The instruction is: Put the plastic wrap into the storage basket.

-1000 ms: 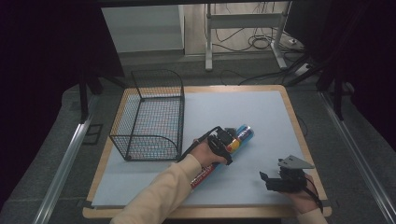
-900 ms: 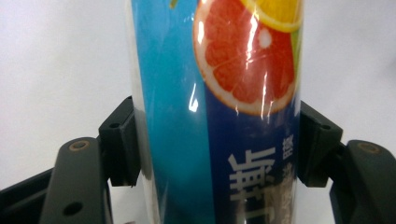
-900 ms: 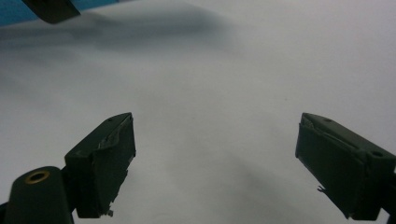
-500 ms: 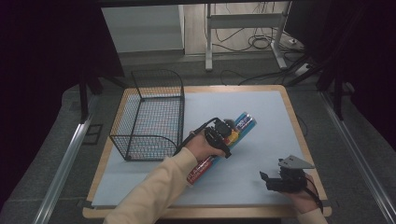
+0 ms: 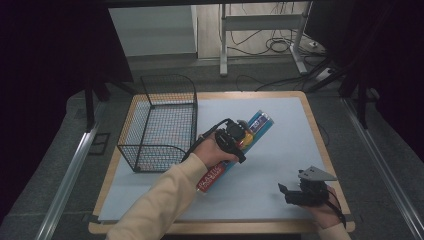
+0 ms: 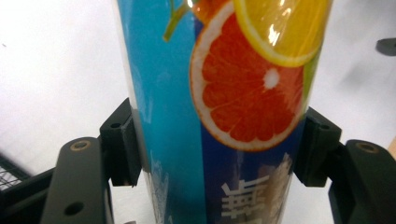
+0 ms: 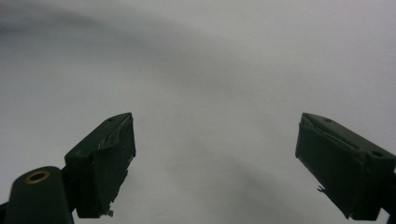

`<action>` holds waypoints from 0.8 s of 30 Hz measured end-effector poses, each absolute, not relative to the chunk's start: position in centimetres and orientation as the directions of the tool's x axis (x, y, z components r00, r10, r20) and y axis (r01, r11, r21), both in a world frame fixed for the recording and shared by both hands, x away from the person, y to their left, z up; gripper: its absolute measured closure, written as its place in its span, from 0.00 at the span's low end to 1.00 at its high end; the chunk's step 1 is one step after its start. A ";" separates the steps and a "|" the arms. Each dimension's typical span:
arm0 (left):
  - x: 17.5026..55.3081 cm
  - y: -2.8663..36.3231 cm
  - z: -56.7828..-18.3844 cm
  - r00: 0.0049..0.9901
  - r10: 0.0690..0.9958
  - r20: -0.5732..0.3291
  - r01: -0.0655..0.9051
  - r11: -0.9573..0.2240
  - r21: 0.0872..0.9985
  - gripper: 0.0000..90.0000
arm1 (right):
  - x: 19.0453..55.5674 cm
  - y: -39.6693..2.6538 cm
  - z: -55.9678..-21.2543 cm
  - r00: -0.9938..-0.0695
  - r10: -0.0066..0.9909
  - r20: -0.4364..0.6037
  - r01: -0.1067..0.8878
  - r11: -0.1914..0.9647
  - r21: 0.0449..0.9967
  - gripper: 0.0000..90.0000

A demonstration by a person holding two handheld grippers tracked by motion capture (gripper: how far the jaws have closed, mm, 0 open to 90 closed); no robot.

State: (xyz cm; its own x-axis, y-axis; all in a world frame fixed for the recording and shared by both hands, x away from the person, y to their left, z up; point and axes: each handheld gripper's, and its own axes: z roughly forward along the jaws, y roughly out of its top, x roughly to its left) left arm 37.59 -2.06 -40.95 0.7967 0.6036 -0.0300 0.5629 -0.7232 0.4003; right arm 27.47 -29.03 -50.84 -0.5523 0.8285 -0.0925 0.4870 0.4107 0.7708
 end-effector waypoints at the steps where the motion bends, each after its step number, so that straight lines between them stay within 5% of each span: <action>1: 37.6 -2.0 -40.8 0.797 0.603 -0.030 0.561 -0.723 0.403 0.35 | 27.5 -29.0 -50.8 -0.552 0.829 -0.092 0.487 0.410 0.771 0.13; 24: 37.8 -1.2 -38.3 0.795 0.607 -0.004 0.542 -0.707 0.454 0.35 | 27.5 -29.0 -50.9 -0.551 0.830 -0.086 0.493 0.407 0.769 0.13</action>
State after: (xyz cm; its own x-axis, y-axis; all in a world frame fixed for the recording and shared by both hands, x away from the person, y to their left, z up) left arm 37.77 -1.22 -38.28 0.7947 0.6069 -0.0039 0.5422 -0.7069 0.4542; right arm 27.49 -29.02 -50.89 -0.5512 0.8299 -0.0862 0.4927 0.4071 0.7691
